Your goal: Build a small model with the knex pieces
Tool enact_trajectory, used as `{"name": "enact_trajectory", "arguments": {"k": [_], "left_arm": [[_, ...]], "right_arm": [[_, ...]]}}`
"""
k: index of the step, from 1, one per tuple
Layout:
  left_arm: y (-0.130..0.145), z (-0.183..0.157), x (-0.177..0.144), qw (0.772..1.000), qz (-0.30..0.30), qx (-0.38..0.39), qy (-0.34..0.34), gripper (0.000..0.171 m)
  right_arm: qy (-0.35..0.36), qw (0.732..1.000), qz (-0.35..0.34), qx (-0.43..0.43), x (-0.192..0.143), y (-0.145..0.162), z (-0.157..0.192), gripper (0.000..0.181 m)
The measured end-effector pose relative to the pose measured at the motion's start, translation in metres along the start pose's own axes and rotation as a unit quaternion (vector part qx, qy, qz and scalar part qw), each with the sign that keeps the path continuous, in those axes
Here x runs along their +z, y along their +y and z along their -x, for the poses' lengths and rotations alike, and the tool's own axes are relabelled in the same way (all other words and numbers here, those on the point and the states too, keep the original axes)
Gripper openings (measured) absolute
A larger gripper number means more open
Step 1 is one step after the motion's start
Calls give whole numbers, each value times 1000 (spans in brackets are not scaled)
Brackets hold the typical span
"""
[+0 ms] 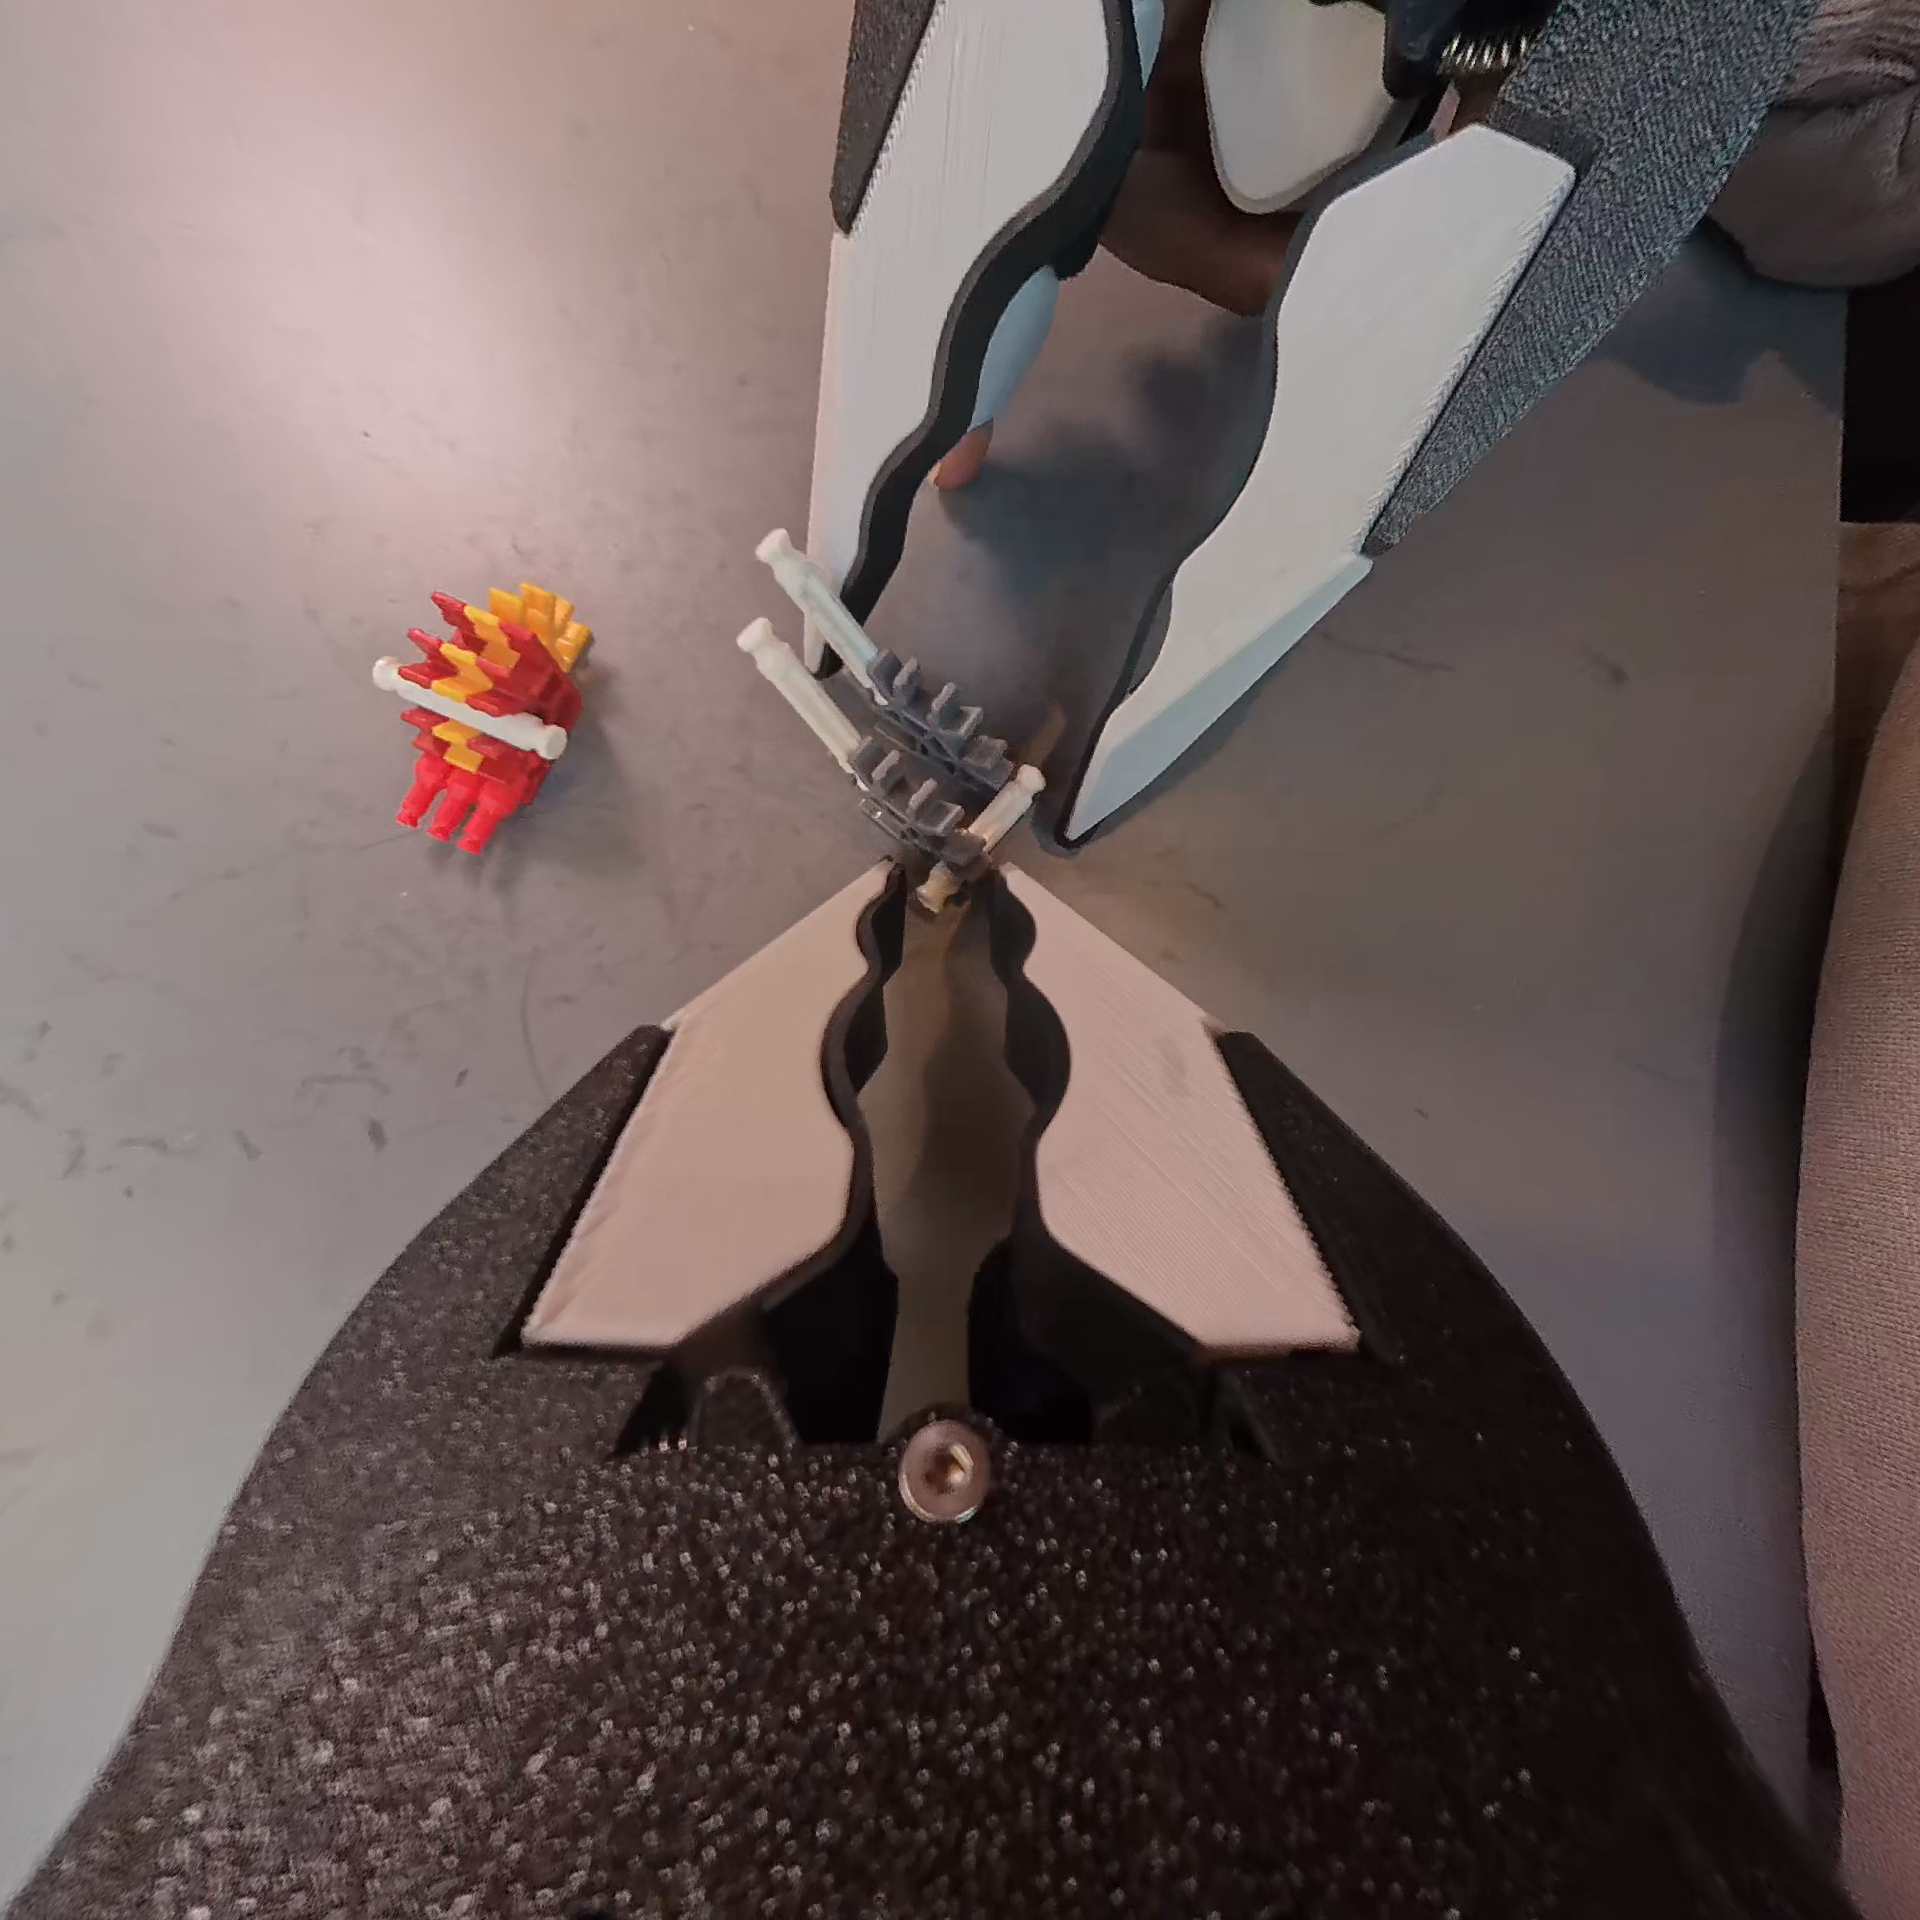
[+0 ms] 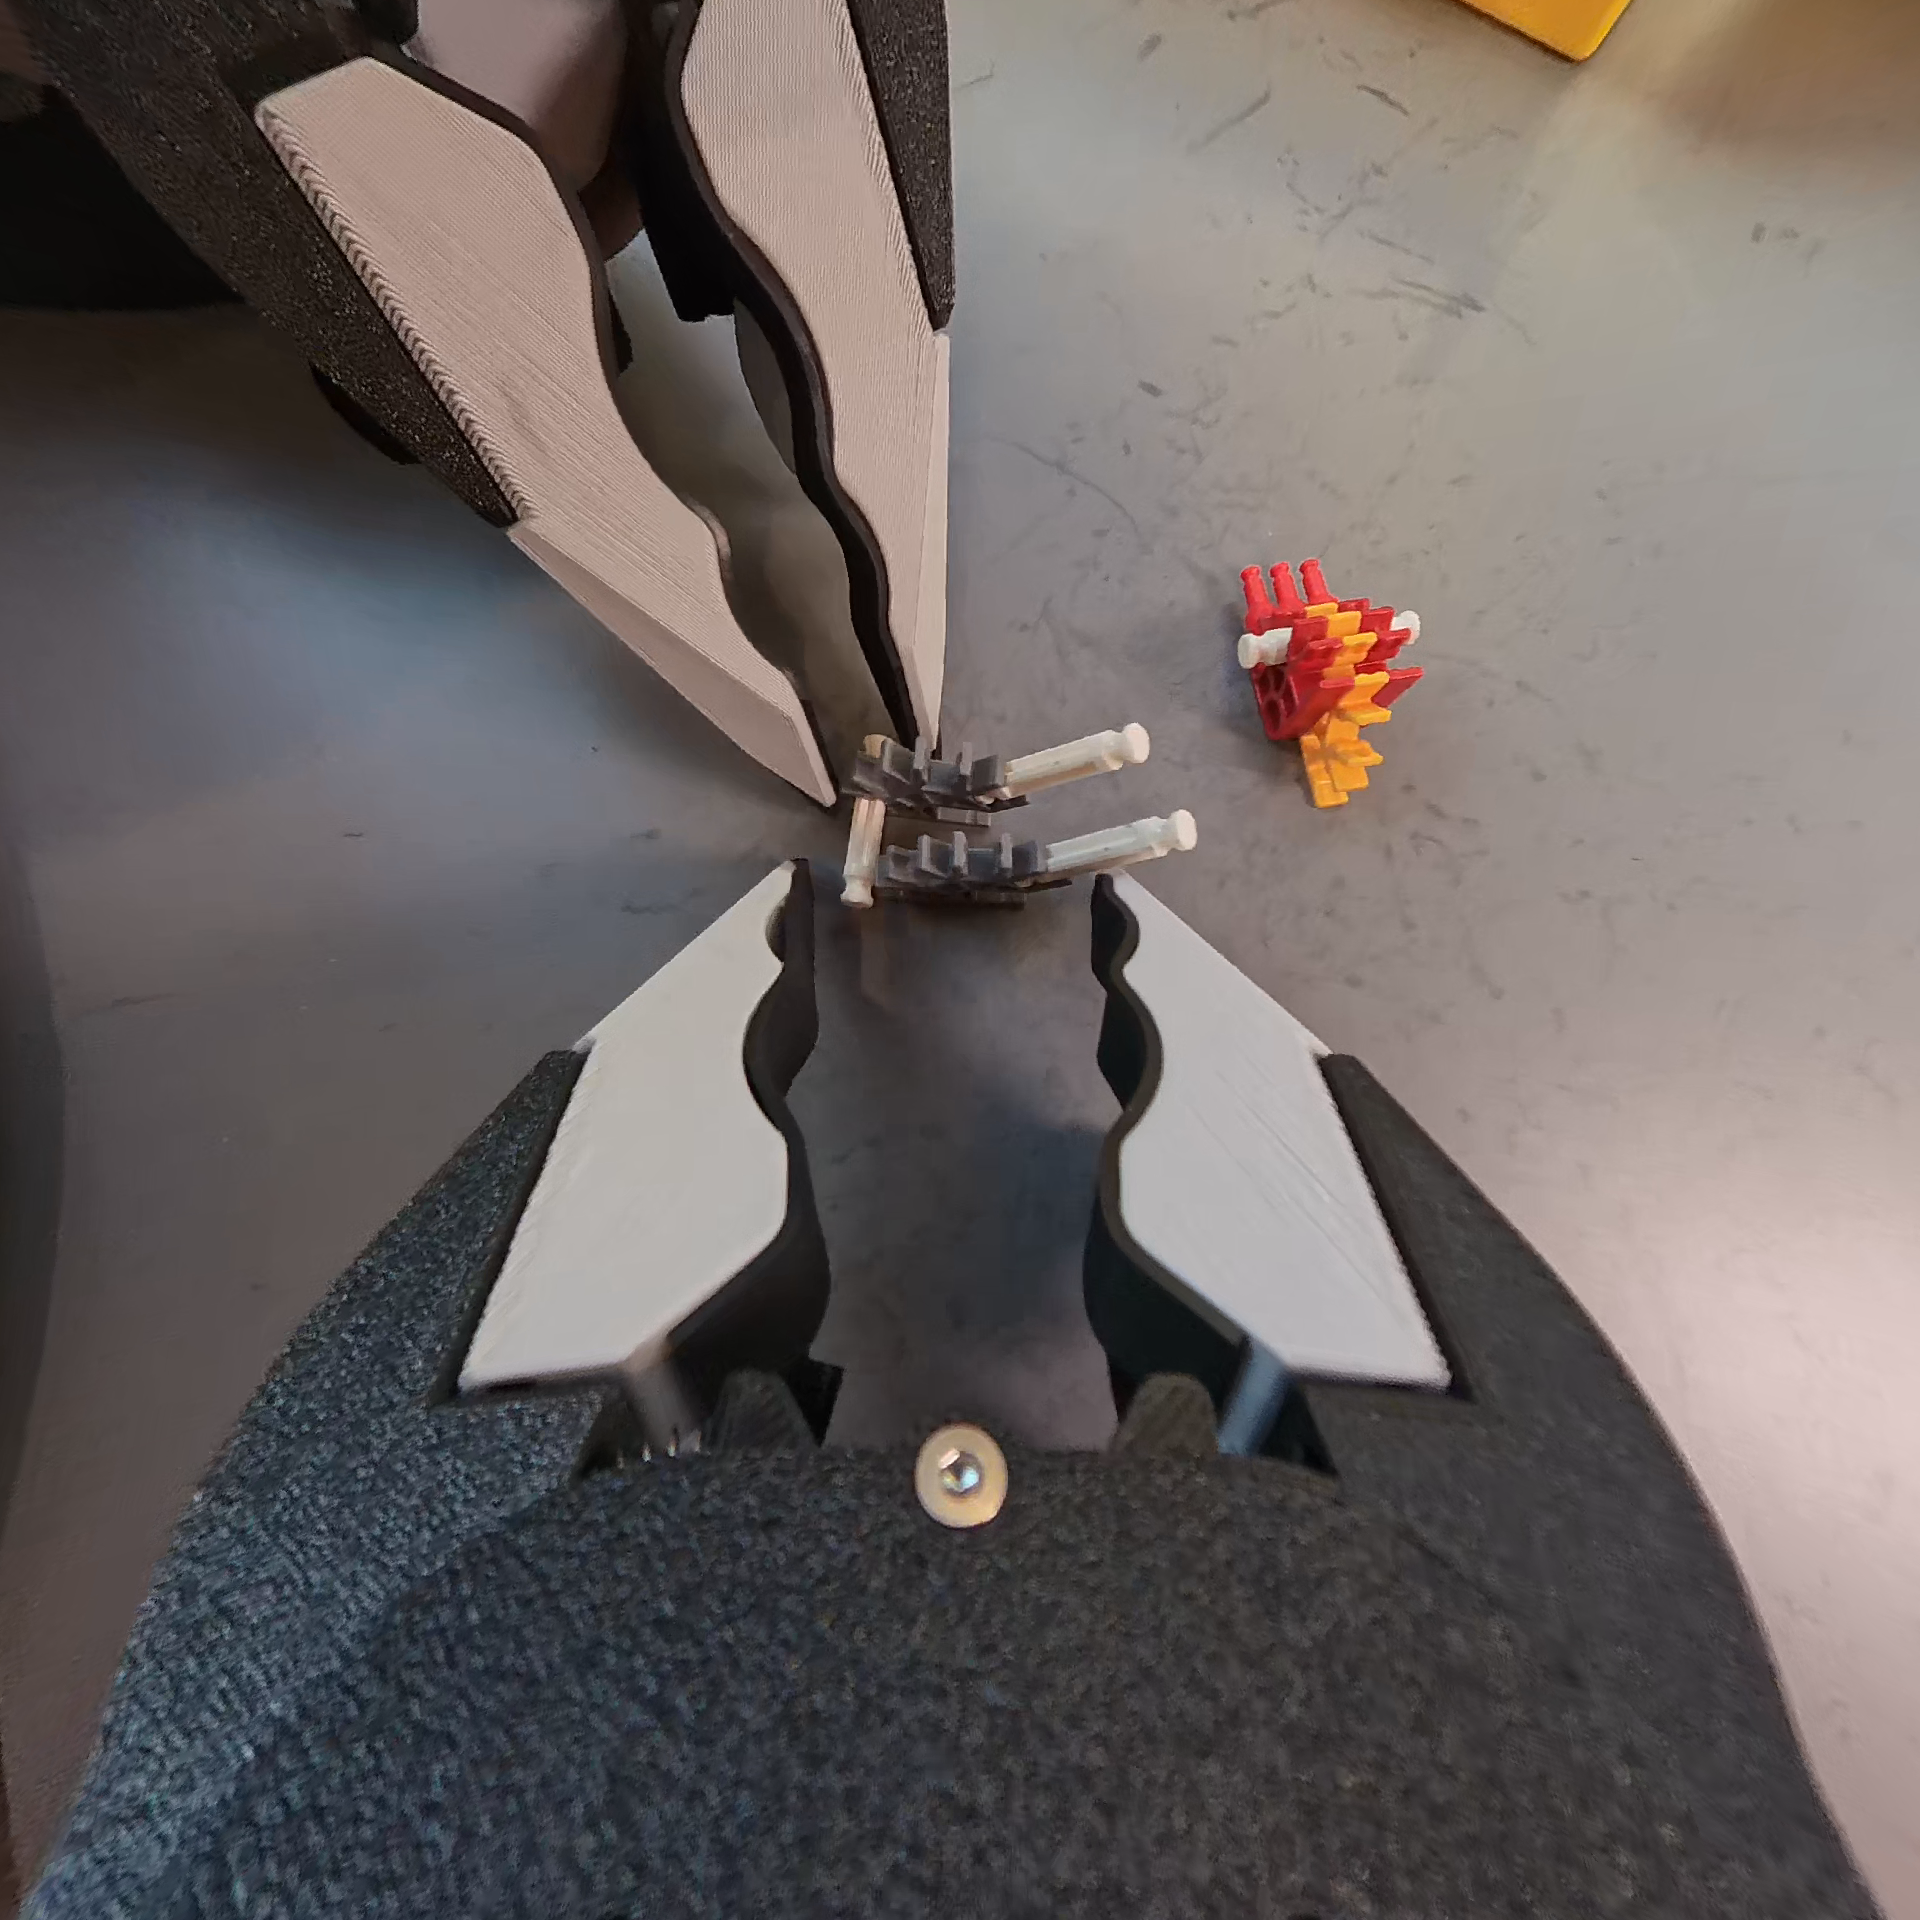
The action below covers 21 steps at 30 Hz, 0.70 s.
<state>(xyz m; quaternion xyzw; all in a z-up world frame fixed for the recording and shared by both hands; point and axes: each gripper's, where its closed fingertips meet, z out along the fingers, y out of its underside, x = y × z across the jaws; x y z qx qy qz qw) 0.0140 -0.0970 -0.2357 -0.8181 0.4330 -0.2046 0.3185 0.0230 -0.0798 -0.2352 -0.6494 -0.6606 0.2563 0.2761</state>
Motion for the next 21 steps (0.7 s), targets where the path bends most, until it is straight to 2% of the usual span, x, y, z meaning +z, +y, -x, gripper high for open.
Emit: {"name": "enact_trajectory", "arguments": {"k": [8,12,21], "left_arm": [[-1,-1,2,1000,-2,-9,-22,12],[-1,-1,2,1000,-1,-9,-30,12],[-2,-1,3,999,0,-24,-37,12]], "right_arm": [[4,1000,-3,0,0,0,1,46],[9,1000,-7,-3,-1,0,-2,38],[18,999,-15,-36,-1,-1,-1,37]]}}
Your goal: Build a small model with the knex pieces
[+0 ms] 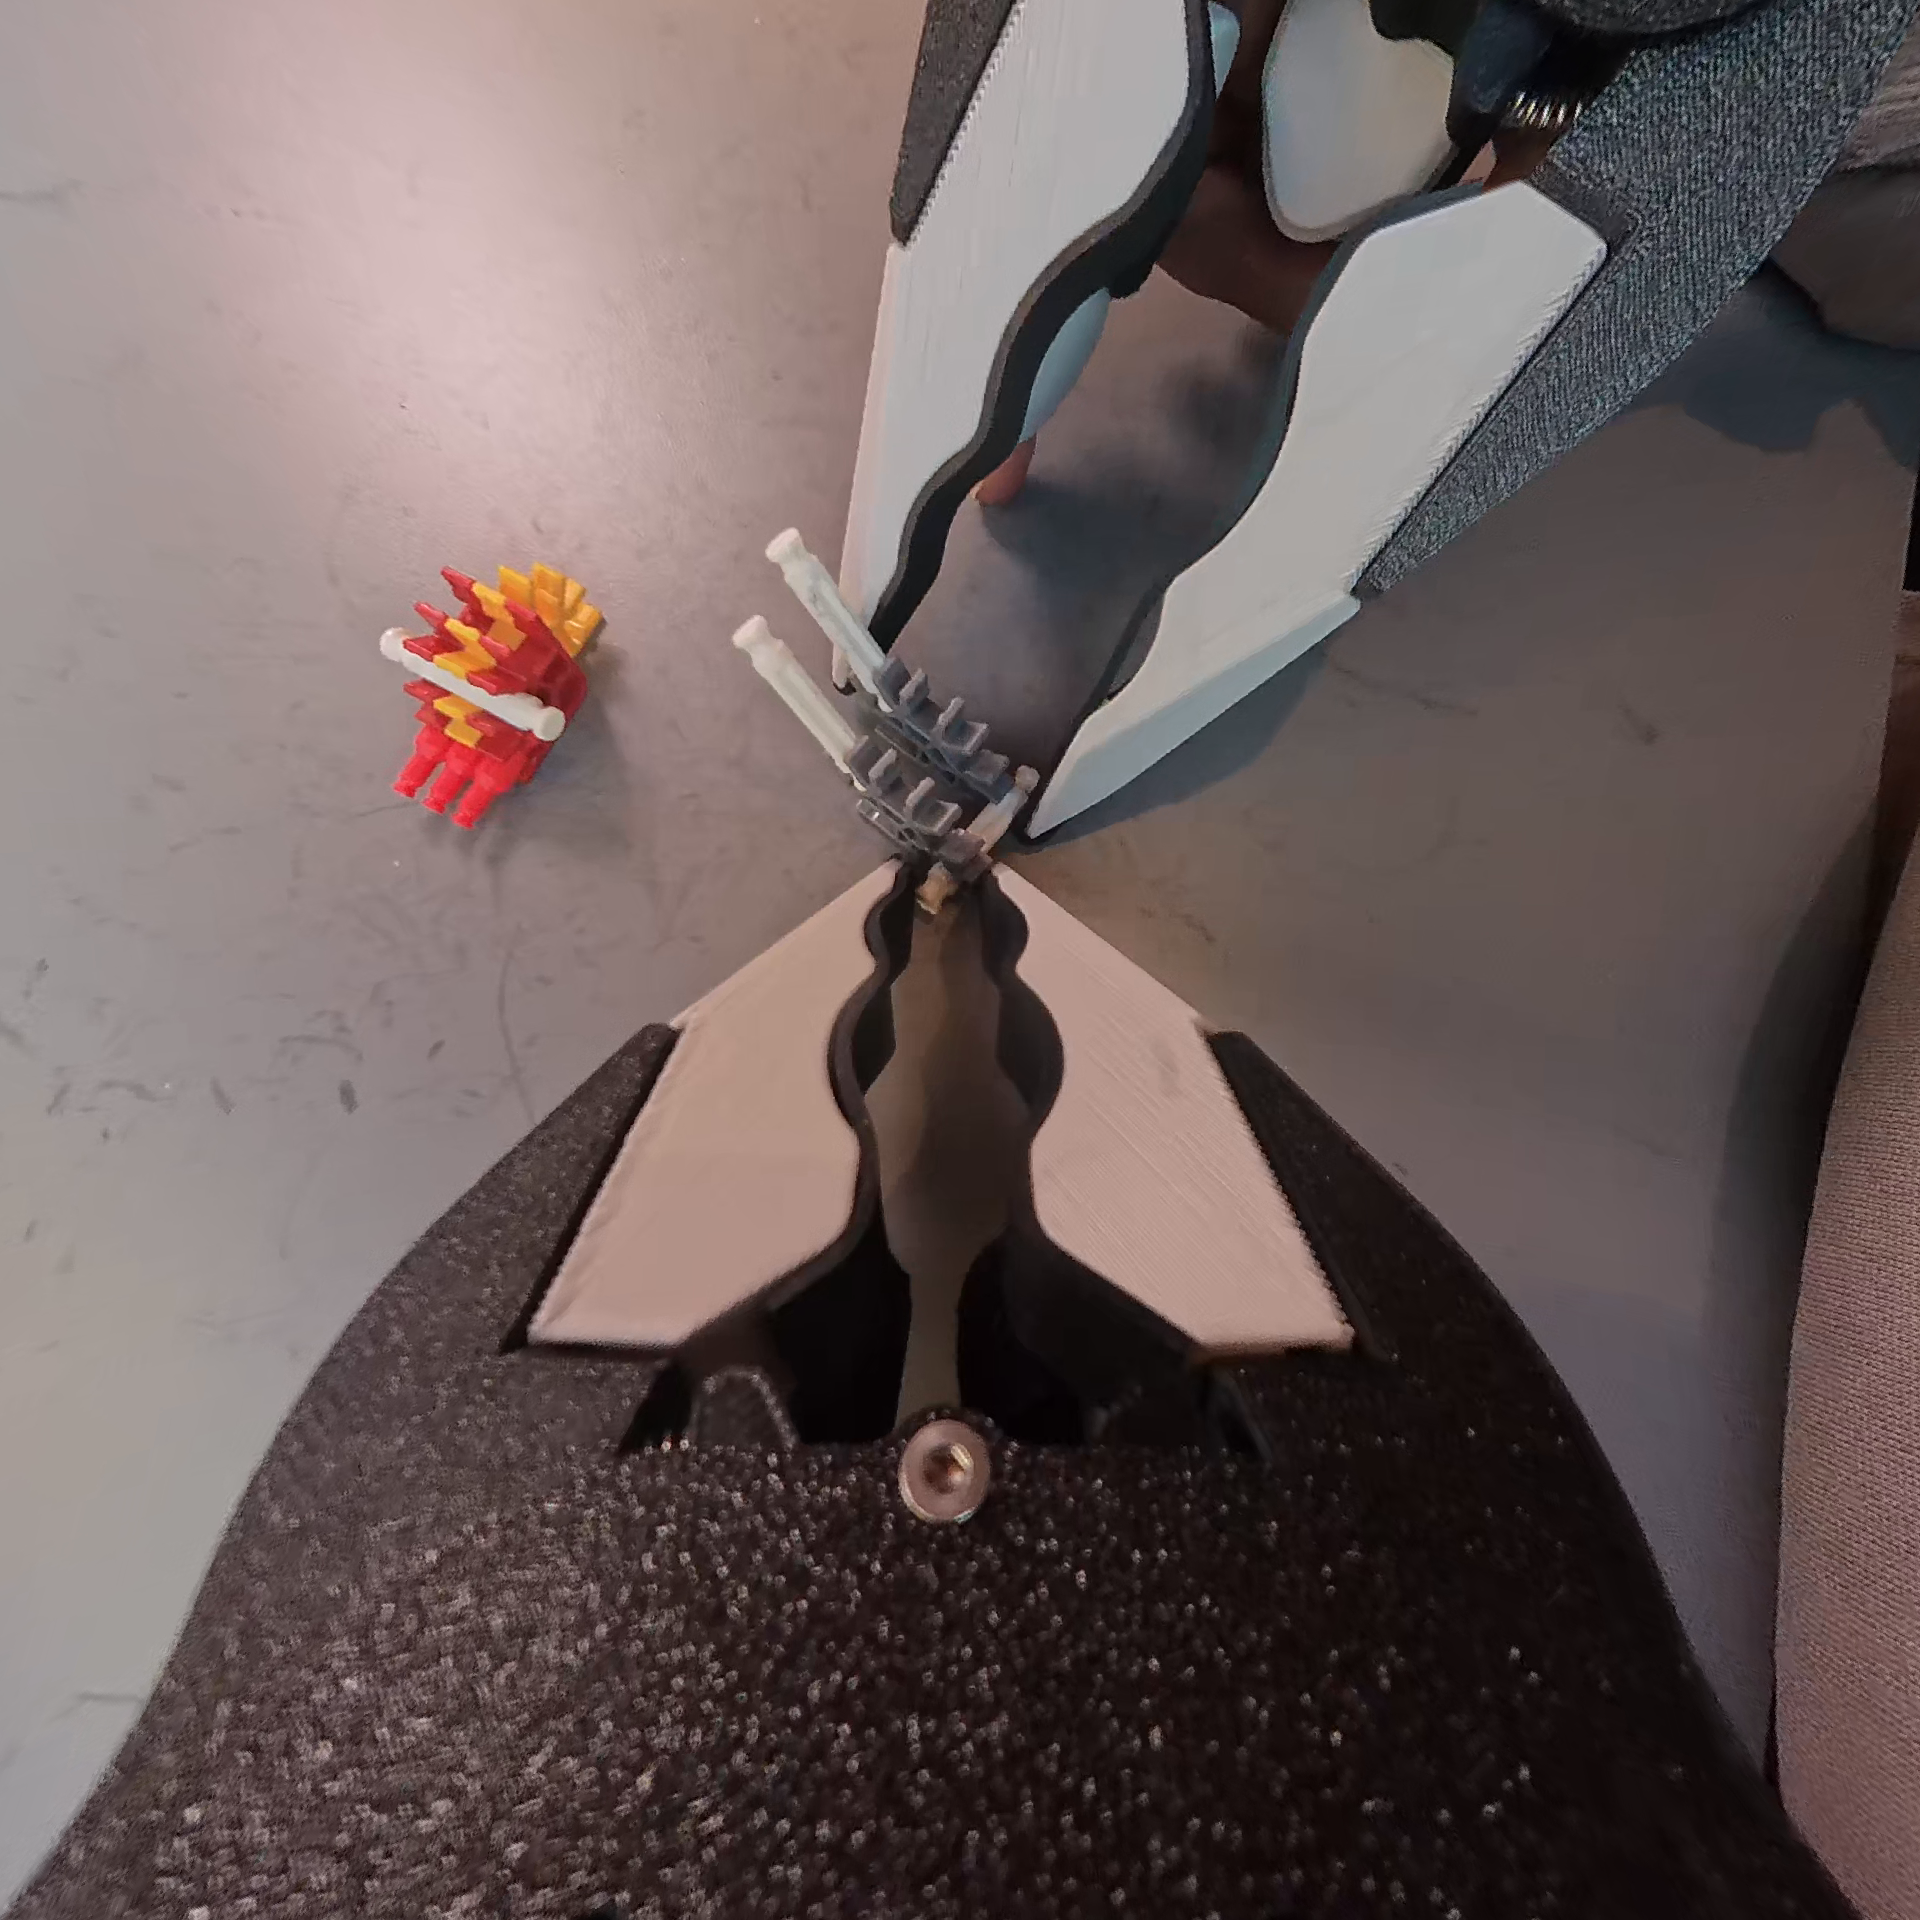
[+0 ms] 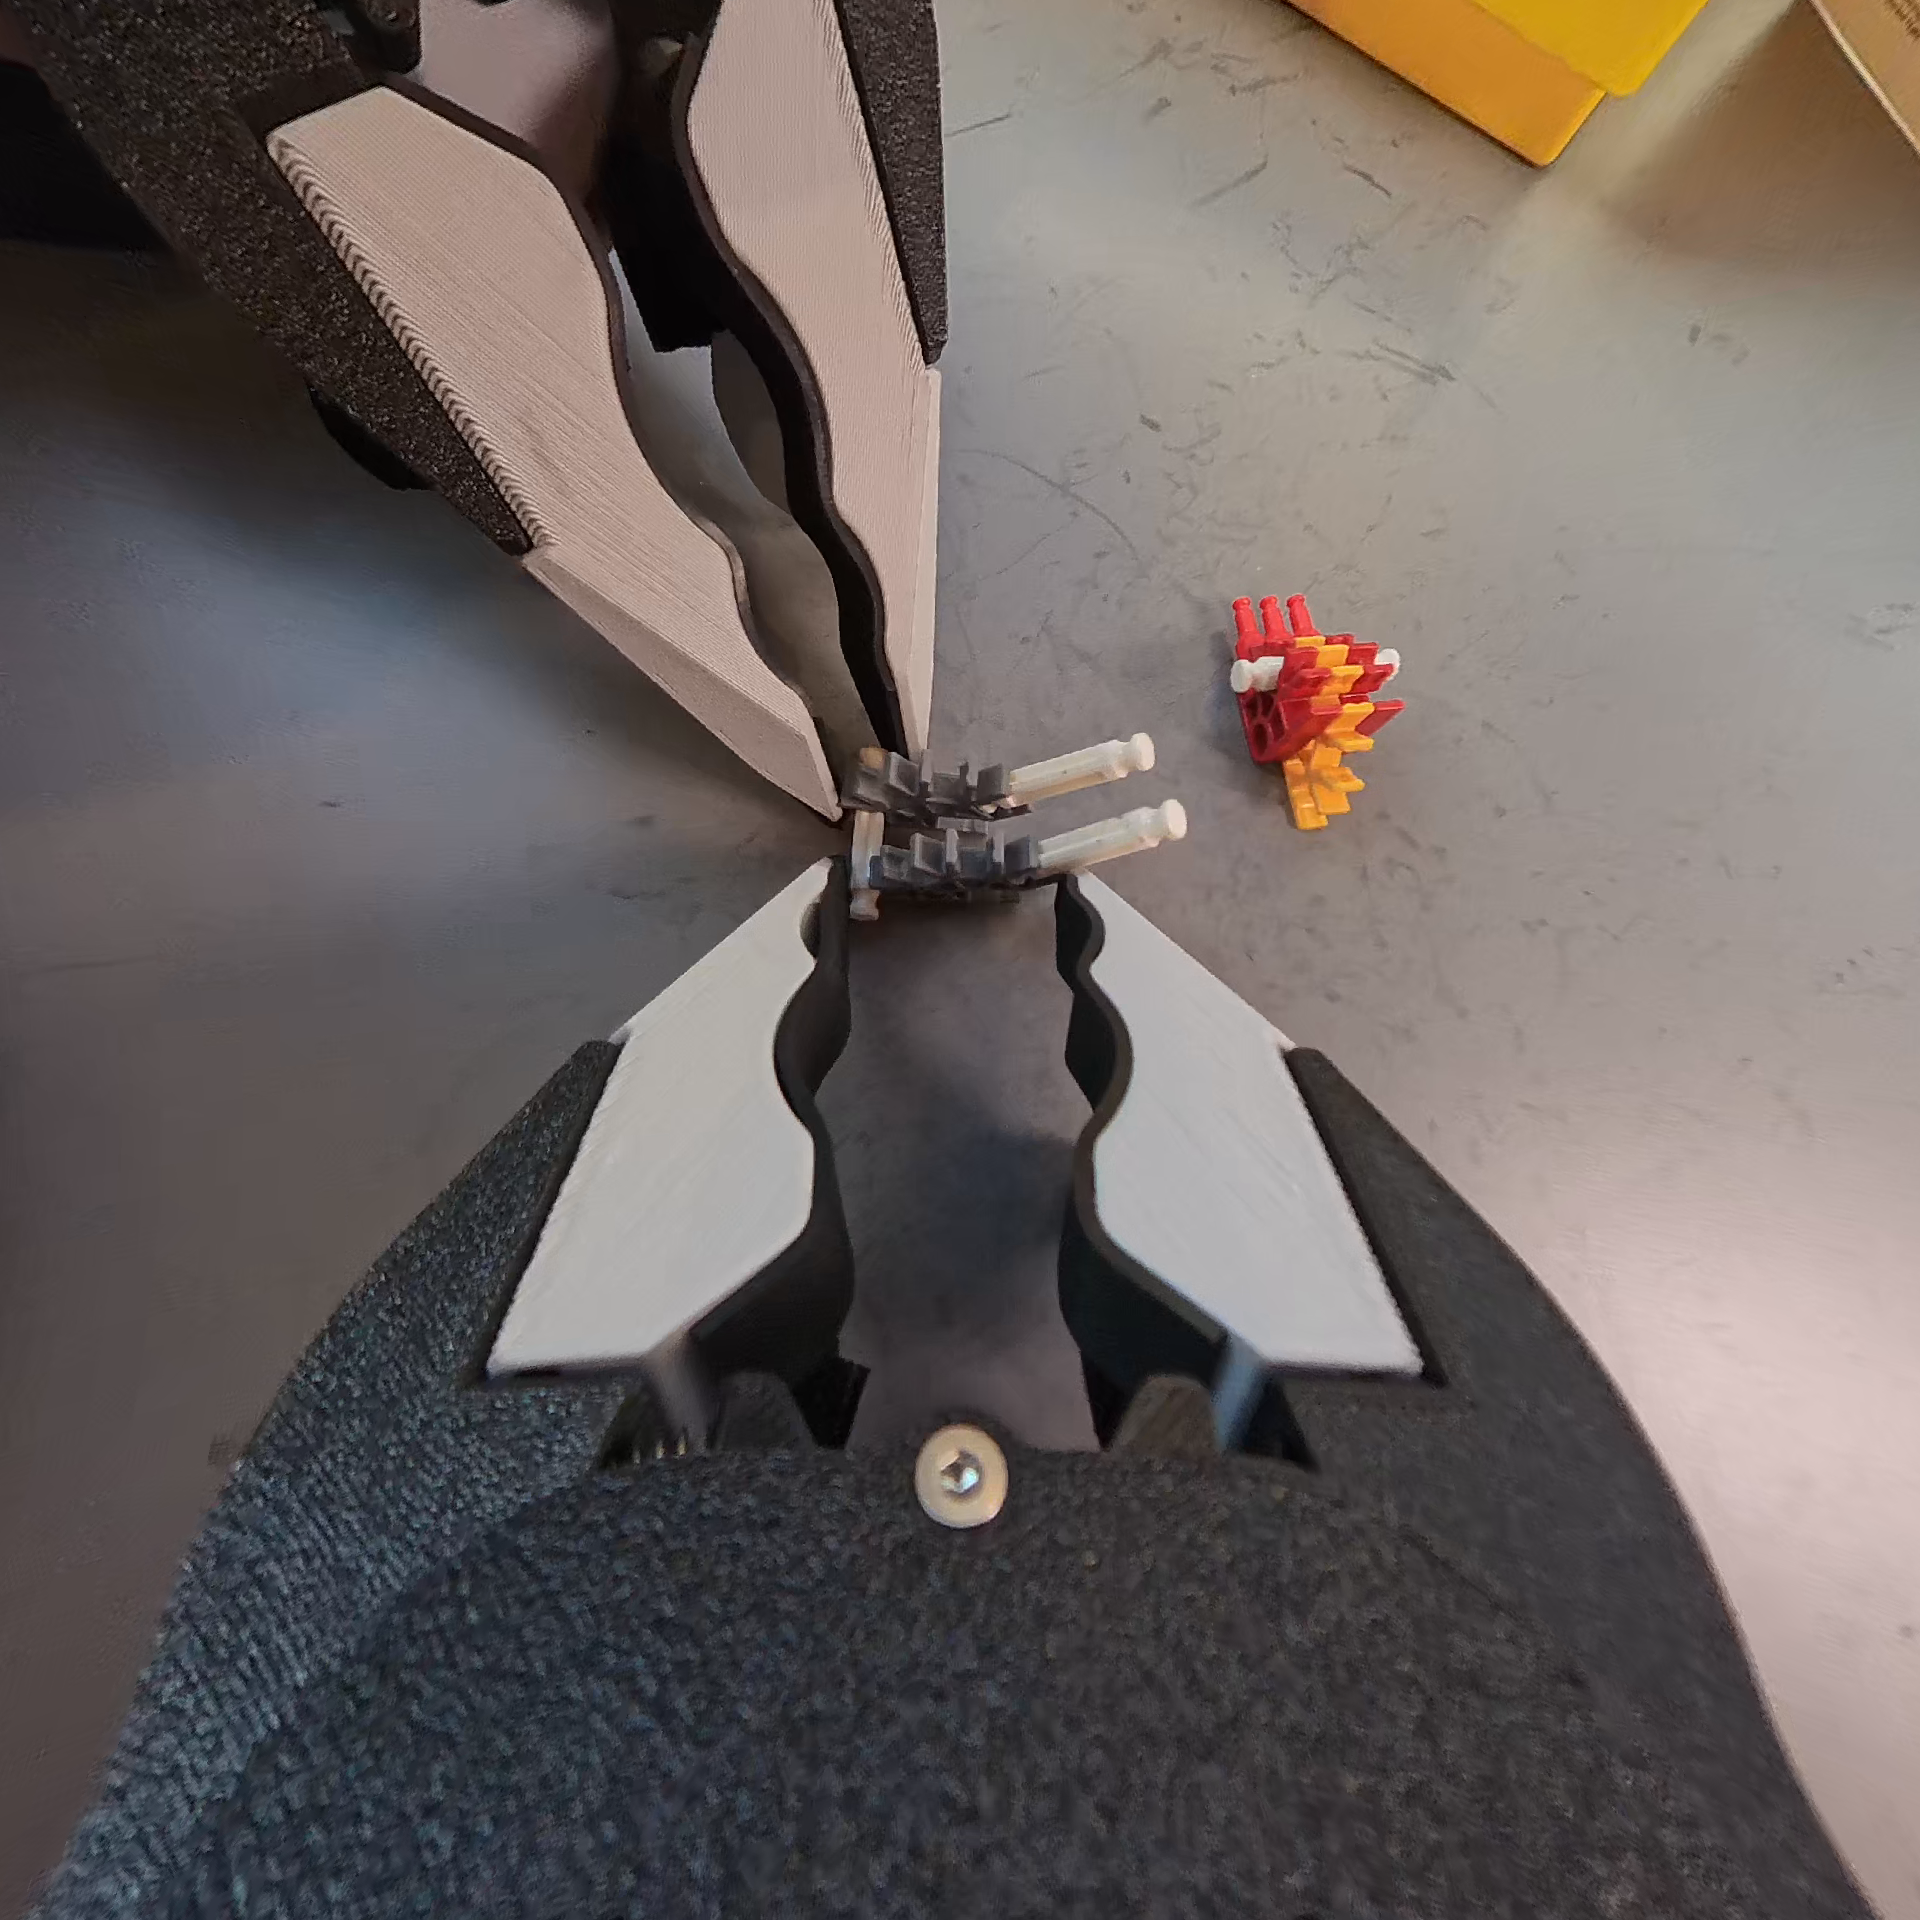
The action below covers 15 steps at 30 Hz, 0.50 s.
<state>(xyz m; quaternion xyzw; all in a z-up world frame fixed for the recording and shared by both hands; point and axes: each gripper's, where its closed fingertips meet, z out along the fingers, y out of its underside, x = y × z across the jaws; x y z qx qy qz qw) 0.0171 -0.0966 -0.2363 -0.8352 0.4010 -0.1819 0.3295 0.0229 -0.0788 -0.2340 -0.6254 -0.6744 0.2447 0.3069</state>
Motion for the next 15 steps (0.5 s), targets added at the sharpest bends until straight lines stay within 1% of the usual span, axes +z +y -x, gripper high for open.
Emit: {"name": "enact_trajectory", "arguments": {"k": [4,5,6,8,15], "left_arm": [[0,0,0,1000,-1,-1,-13,11],[0,0,0,1000,-3,-6,-15,11],[0,1,0,1000,-5,-10,-18,6],[0,1,0,1000,-6,-14,-20,6],[0,0,0,1000,-11,-9,-14,6]], "right_arm": [[1,1000,-3,-3,0,-1,0,35],[0,1000,-4,-4,0,-1,1,31],[-13,1000,1,-11,0,1,5,4],[8,999,2,-40,0,1,6,4],[1,1000,-1,-31,-1,2,5,6]]}}
